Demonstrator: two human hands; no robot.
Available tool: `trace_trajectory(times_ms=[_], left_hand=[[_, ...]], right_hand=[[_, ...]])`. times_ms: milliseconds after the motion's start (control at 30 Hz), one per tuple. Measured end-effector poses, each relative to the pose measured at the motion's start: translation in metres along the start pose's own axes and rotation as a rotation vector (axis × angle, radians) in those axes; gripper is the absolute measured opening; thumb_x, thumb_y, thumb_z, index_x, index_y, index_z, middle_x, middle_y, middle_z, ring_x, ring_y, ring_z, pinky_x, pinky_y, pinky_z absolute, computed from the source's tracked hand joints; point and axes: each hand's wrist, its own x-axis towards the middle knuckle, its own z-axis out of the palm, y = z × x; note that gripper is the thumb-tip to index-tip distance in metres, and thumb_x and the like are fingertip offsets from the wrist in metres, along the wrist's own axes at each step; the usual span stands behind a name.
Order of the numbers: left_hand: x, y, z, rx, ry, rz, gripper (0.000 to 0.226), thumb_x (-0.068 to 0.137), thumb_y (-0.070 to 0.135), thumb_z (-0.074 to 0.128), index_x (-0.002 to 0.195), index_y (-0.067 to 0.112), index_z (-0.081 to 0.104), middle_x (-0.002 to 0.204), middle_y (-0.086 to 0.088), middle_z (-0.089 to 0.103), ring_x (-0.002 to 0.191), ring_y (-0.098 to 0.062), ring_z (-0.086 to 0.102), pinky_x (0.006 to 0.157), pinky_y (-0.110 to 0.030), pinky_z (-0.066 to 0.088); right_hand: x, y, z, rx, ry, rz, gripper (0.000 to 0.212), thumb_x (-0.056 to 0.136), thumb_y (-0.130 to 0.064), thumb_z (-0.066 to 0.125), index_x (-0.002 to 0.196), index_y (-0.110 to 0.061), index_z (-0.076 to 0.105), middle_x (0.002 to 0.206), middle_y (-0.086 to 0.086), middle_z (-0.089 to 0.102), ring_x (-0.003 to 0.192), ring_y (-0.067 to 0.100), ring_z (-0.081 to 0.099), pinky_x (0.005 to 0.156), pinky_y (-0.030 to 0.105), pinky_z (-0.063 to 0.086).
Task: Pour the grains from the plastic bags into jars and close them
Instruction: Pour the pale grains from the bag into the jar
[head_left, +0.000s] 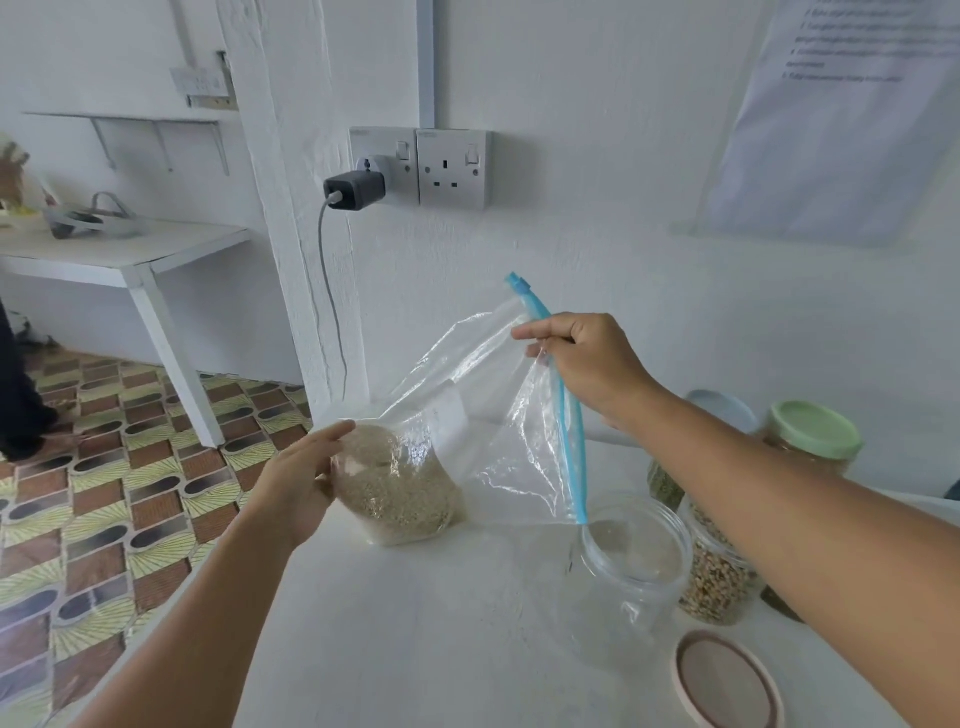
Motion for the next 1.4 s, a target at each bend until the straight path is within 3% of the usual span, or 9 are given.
trace_trajectory(times_ms=[67,200,300,500,667,800,1000,1200,1400], left_hand=[[0.002,0.005,0.003,-0.027,0.058,0.003,0.024,0.098,-0.003,0.061,0.1,0.015,0.078,0.108,-0.002,0.071,0.092,-0.02,0.056,0.075,-0.028,0.044],[0.001,0.024,0.004,-0.092,0.105,0.119,0.027,0.096,-0.003,0.066,0.099,0.019,0.082,0.118,0.002,0.074,0.112,-0.016,0.063,0.099,-0.035,0.051],[-0.007,0.031,0.003,-0.138,0.084,0.237,0.025,0.097,-0.001,0.066,0.099,0.019,0.081,0.117,0.001,0.073,0.112,-0.014,0.062,0.095,-0.032,0.051],[-0.007,0.022,0.0,-0.04,0.056,0.178,0.027,0.101,0.001,0.061,0.1,0.018,0.081,0.12,-0.004,0.069,0.112,-0.02,0.06,0.111,-0.046,0.047],[-0.005,0.03,0.001,-0.091,0.107,0.277,0.034,0.101,-0.001,0.061,0.088,0.021,0.083,0.131,0.0,0.07,0.123,-0.016,0.063,0.101,-0.039,0.052],[-0.002,0.026,-0.007,-0.08,0.095,0.195,0.033,0.099,-0.001,0.061,0.089,0.02,0.084,0.117,-0.007,0.07,0.105,-0.021,0.062,0.101,-0.036,0.052],[0.003,0.033,-0.006,-0.062,0.13,0.319,0.032,0.098,-0.008,0.062,0.09,0.016,0.083,0.128,-0.004,0.073,0.126,-0.021,0.065,0.112,-0.042,0.05],[-0.003,0.026,-0.001,0.044,0.154,0.35,0.042,0.097,-0.006,0.065,0.075,0.024,0.084,0.131,-0.008,0.071,0.129,-0.021,0.063,0.116,-0.039,0.045],[-0.009,0.02,0.007,0.232,0.042,0.316,0.036,0.1,0.002,0.062,0.092,0.028,0.085,0.14,0.001,0.065,0.135,-0.017,0.054,0.119,-0.04,0.039]], right_hand=[[0.001,-0.001,0.0,0.0,0.002,-0.002,0.042,0.101,0.0,0.05,0.105,-0.026,0.082,0.099,-0.003,0.077,0.096,0.007,0.072,0.102,0.032,0.055],[0.005,-0.009,0.001,0.04,0.039,-0.037,0.04,0.1,-0.002,0.051,0.104,-0.027,0.082,0.096,-0.004,0.077,0.094,0.007,0.071,0.096,0.026,0.054],[0.012,-0.01,-0.001,0.094,0.062,-0.054,0.041,0.099,-0.001,0.052,0.102,-0.028,0.083,0.097,-0.003,0.078,0.099,0.014,0.073,0.099,0.033,0.056],[0.011,0.0,0.01,0.044,0.008,-0.015,0.044,0.098,-0.003,0.052,0.097,-0.035,0.082,0.095,-0.003,0.078,0.101,0.019,0.072,0.102,0.041,0.055],[0.017,-0.006,0.006,0.104,0.038,-0.036,0.043,0.098,0.0,0.052,0.099,-0.03,0.083,0.096,-0.001,0.078,0.099,0.016,0.074,0.102,0.04,0.056],[0.016,-0.004,0.009,0.081,0.016,-0.047,0.042,0.098,0.0,0.052,0.099,-0.029,0.083,0.097,-0.001,0.078,0.096,0.012,0.073,0.102,0.038,0.056],[0.015,-0.002,0.005,0.095,0.085,-0.076,0.043,0.098,0.001,0.051,0.102,-0.027,0.082,0.096,-0.004,0.078,0.098,0.006,0.072,0.103,0.03,0.054],[0.012,0.012,0.004,0.061,0.054,-0.047,0.042,0.098,0.001,0.05,0.102,-0.026,0.082,0.101,-0.005,0.078,0.099,0.005,0.073,0.103,0.034,0.054],[0.012,0.02,0.003,0.037,0.032,-0.053,0.043,0.1,-0.001,0.052,0.099,-0.034,0.08,0.099,-0.005,0.078,0.101,0.008,0.071,0.102,0.036,0.055]])
